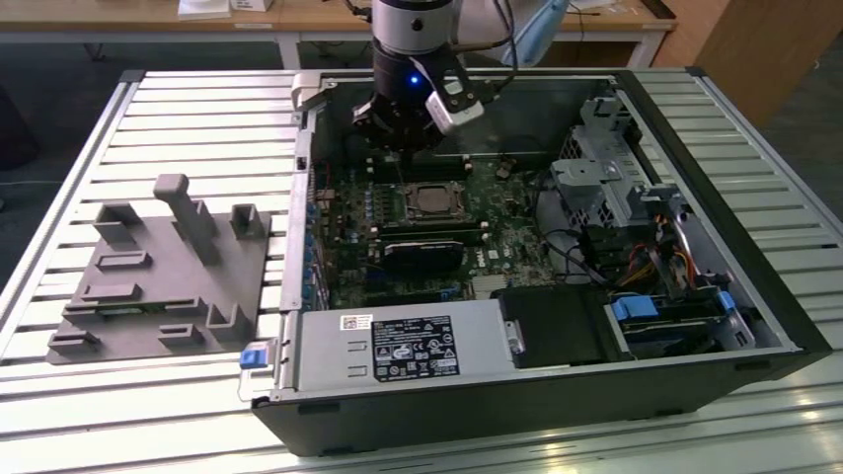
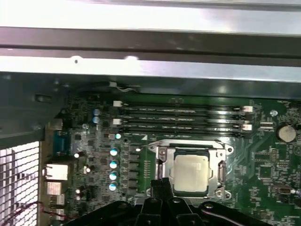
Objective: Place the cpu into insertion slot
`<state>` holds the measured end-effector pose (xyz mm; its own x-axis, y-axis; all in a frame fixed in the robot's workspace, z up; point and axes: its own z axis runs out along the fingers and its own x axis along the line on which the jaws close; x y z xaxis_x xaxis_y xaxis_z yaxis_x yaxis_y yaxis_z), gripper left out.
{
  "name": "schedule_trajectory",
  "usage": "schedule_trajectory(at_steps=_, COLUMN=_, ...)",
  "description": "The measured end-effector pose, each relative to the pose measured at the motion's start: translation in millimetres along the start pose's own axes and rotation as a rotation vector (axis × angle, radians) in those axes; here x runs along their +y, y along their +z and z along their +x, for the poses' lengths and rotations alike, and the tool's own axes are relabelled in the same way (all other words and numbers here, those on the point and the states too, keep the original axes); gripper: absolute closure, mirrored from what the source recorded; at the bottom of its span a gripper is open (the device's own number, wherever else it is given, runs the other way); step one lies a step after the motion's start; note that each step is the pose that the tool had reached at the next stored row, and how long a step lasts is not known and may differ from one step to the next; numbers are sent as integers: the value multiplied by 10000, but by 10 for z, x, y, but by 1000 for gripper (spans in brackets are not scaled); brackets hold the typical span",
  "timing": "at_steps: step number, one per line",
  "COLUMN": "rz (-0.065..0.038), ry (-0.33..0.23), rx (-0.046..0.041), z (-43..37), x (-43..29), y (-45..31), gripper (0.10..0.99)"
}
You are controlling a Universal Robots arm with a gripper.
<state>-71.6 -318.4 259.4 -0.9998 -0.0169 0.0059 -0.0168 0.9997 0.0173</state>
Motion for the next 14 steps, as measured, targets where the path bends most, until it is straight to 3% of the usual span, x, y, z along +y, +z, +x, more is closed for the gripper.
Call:
schedule_trajectory(at_steps=5, rz=0, ry=-1, rx=-62, z=103, x=2, y=2, gripper=980)
schedule_trajectory(at_steps=14, rz=1, ry=-2, rx=-71, z=219, x=38, y=12, gripper=980)
